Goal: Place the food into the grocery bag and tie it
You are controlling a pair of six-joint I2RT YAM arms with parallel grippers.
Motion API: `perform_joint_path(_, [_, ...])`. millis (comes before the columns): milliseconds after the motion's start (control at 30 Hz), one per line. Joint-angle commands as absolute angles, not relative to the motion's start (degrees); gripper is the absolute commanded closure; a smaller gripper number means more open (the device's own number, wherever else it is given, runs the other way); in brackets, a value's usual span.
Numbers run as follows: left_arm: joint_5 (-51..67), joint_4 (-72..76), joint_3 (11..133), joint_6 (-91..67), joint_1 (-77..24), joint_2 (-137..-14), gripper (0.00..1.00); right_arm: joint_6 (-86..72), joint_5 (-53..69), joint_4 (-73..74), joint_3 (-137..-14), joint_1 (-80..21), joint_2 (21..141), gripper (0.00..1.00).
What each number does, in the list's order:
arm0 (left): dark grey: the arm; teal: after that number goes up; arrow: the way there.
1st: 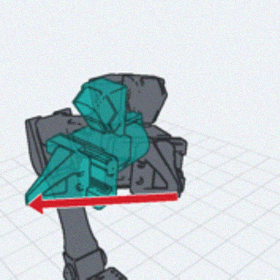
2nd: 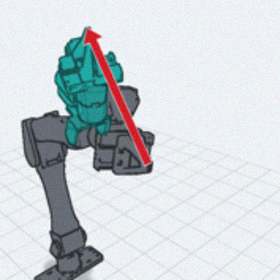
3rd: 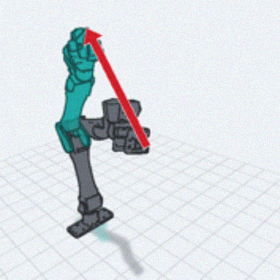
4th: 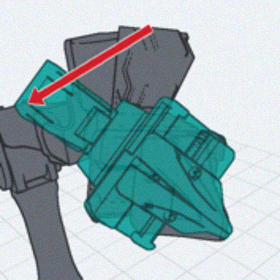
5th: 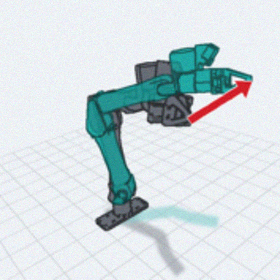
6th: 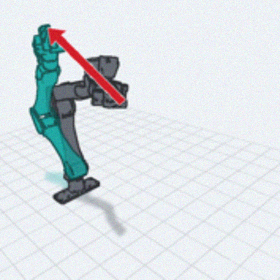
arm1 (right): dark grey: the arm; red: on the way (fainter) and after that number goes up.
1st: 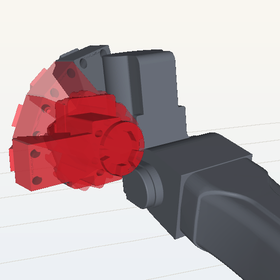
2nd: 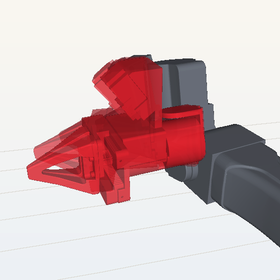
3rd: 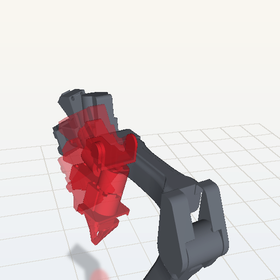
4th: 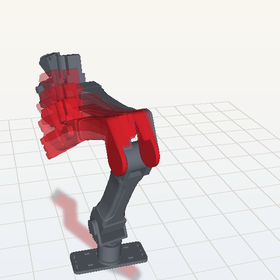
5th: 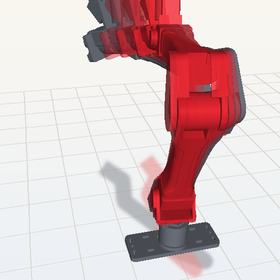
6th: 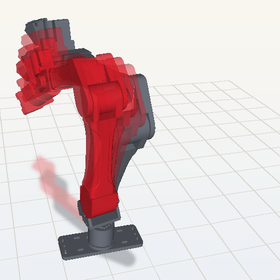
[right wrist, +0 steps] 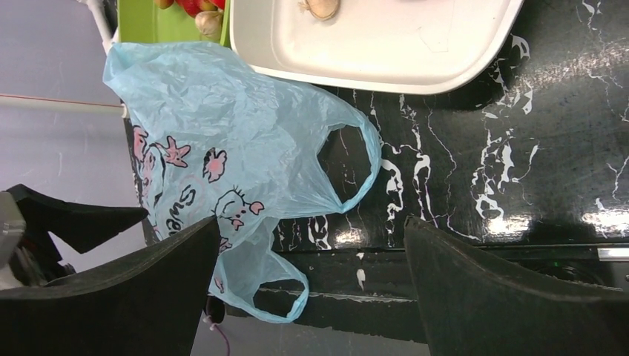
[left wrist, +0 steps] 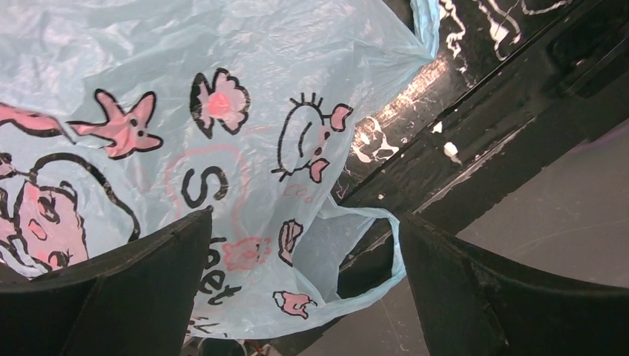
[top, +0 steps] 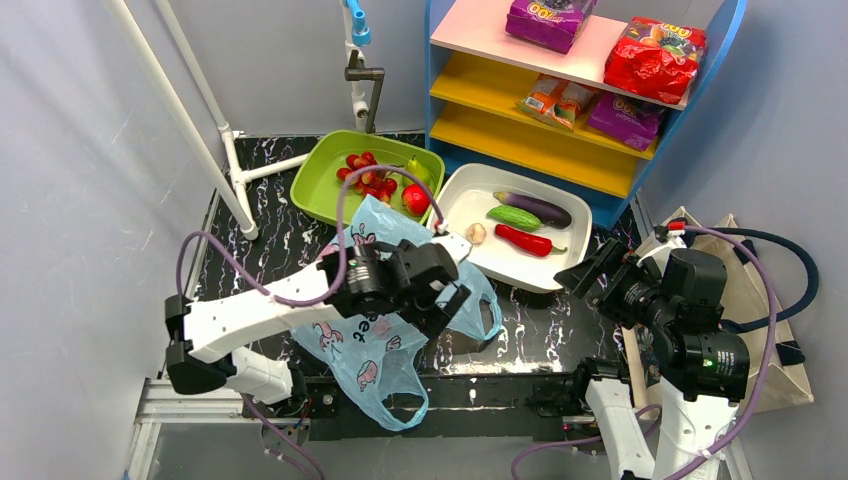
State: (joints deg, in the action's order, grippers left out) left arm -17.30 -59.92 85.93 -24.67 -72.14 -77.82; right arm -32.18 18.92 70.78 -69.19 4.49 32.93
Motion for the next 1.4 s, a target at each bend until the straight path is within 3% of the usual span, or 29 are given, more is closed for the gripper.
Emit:
perform_joint_path(0, [-24.56, -60.8, 85.69, -24.22, -76.39, -79.94, 0.02, -29.57, 17.66, 71.88, -69.78, 4.72, 32.63, 0.0])
perform_joint_path(200, [-33.43, -62.88, 85.49, -22.51, -82.58, -85.31, 0.02, -29.82, 13.52, 74.54, -72.07, 4.71, 33.71, 0.0])
perform_joint_path(767, [-57.1, -71.31, 83.62, -26.29, -90.44, -102.22, 0.02, -30.36, 18.75, 72.23, -69.61, 4.54, 34.67, 0.0])
perform_joint_path(1200, [-58.83, -66.6, 78.17, -26.48, -90.7, -103.9, 0.02, -29.59, 19.37, 71.71, -68.87, 3.37, 35.16, 0.0])
perform_joint_path(1233, [-58.66, -66.12, 77.8, -26.12, -90.7, -103.75, 0.05, -29.48, 19.27, 71.77, -68.7, 3.35, 35.1, 0.0])
perform_joint_path(1300, [-58.67, -66.13, 77.64, -25.87, -90.7, -103.73, 0.23, -29.53, 19.26, 71.8, -68.33, 3.2, 34.98, 0.0])
perform_joint_path(1367, [-59.17, -66.71, 78.29, -25.76, -90.7, -103.74, 0.52, -29.48, 19.37, 71.65, -68.04, 3.07, 34.9, 0.0])
